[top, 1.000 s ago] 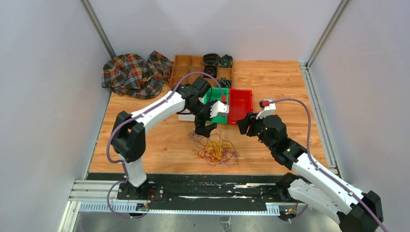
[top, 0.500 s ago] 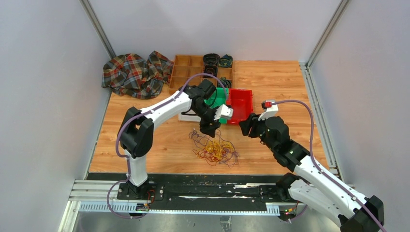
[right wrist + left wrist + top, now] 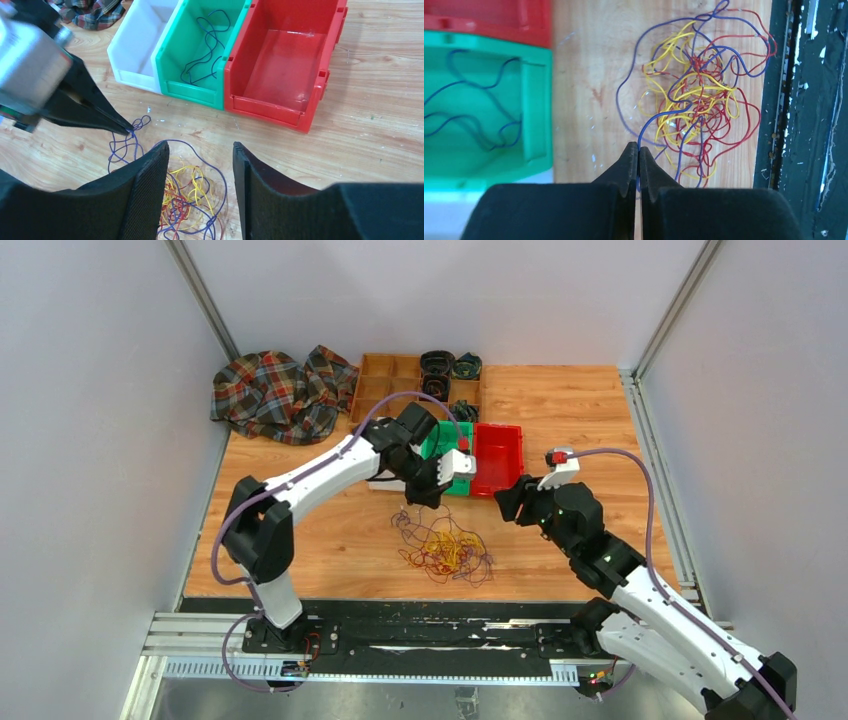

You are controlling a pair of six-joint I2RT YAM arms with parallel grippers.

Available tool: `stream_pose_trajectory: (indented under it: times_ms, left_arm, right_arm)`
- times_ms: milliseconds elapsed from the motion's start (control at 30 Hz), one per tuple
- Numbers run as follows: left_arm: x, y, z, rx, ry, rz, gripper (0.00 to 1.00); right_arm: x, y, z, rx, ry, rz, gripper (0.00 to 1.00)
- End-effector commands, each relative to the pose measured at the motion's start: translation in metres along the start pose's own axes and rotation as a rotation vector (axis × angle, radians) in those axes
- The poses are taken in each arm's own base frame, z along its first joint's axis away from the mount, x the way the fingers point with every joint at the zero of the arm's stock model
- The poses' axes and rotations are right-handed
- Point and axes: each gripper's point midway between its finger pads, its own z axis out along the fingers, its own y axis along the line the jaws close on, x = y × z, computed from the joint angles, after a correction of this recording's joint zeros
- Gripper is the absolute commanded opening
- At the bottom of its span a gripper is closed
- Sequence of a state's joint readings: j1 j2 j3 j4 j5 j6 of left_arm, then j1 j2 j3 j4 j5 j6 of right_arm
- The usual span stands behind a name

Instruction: Untangle the cables

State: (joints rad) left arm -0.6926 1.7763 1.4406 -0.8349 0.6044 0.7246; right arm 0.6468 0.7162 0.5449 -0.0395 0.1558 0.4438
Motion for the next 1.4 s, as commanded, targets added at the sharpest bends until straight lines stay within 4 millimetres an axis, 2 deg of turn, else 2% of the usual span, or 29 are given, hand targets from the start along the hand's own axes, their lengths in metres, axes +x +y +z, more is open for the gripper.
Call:
stream_pose_trajectory:
  times_ms: [0,100,200,333,433,600,733,967,1033,1100,1167,1267,1367]
  left_arm:
    - [-0.043,0.003,-0.058,-0.197,-0.078,-0.001,0.01]
    - [-0.065,-0.011,-0.104,-0.287,-0.139,0.013,0.01]
    - [-0.079,-0.022,-0.142,-0.375,-0.192,-0.007,0.01]
    - [-0.091,-0.035,-0.180,-0.469,-0.257,-0.043,0.00]
    - [-0.096,-0.041,-0.200,-0.522,-0.292,-0.060,0.00]
    - [-0.107,-0.053,-0.225,-0.549,-0.333,-0.054,0.00]
    - [-0.114,-0.061,-0.239,-0.558,-0.362,-0.045,0.00]
    - [-0.125,-0.075,-0.258,-0.560,-0.406,-0.032,0.00]
    - [-0.127,-0.079,-0.264,-0.565,-0.415,-0.021,0.00]
    - [-0.129,-0.082,-0.271,-0.577,-0.425,-0.008,0.00]
    - [-0.134,-0.084,-0.281,-0.596,-0.441,0.008,0.00]
    - [-0.146,-0.084,-0.302,-0.654,-0.478,0.031,0.00]
    - [-0.167,-0.086,-0.333,-0.719,-0.547,0.061,0.00]
  right_arm:
    - [-0.020,0.009,-0.005,-0.042,-0.043,0.026,0.53]
    - [-0.026,0.025,-0.004,-0.121,-0.051,0.030,0.61]
    - [-0.033,0.046,-0.004,-0.222,-0.059,0.031,0.74]
    - [-0.045,0.078,-0.008,-0.322,-0.085,0.007,0.77]
    - [-0.057,0.110,-0.015,-0.407,-0.127,-0.040,0.78]
    - [-0.065,0.160,-0.026,-0.503,-0.164,-0.139,0.78]
    - [-0.066,0.184,-0.019,-0.528,-0.154,-0.173,0.79]
    - [-0.058,0.186,0.012,-0.451,-0.125,-0.197,0.74]
    - [-0.050,0.177,0.022,-0.394,-0.107,-0.209,0.69]
    - [-0.042,0.169,0.029,-0.358,-0.098,-0.222,0.59]
    - [-0.032,0.162,0.033,-0.336,-0.090,-0.228,0.55]
    - [-0.012,0.150,0.038,-0.308,-0.063,-0.225,0.55]
    - [0.002,0.145,0.041,-0.299,-0.040,-0.205,0.54]
